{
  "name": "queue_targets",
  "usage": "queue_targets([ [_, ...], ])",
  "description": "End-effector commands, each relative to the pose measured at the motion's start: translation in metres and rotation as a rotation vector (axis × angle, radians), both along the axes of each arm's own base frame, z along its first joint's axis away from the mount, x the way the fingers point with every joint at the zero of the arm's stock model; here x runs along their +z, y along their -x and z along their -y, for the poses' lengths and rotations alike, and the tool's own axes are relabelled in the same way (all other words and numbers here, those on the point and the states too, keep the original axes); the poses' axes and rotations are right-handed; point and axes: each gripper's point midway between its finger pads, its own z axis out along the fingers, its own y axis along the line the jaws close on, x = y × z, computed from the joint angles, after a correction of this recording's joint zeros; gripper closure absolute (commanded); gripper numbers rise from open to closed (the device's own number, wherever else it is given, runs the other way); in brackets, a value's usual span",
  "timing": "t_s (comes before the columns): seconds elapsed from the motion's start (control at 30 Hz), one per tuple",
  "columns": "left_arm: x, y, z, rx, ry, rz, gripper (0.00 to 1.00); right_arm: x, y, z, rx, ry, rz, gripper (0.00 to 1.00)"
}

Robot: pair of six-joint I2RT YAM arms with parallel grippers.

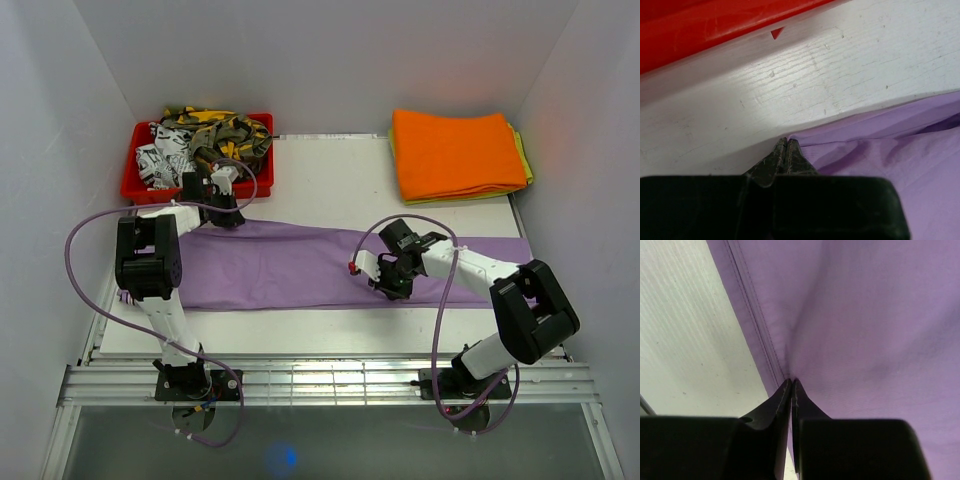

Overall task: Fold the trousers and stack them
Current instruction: Fold the trousers

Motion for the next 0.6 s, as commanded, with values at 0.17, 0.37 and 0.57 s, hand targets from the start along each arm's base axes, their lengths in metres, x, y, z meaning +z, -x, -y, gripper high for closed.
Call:
queue_targets([
  [0.17, 0.011, -0.010, -0.004, 0.011, -0.014, 0.031, 1.00, -0.013, 0.030, 0.010, 0.015, 0.037, -0.137, 0.92],
  [0.37, 0.011, -0.011, -0.003, 0.008, -0.009, 0.030, 1.00, -0.003, 0.022, 0.002, 0.009, 0.009, -0.113, 0.92],
  [0.57, 0.010, -0.018, -0.008, 0.046, -0.014, 0.023, 1.00, 0.003, 0.044, 0.005, 0.062, -0.012, -0.186, 0.92],
])
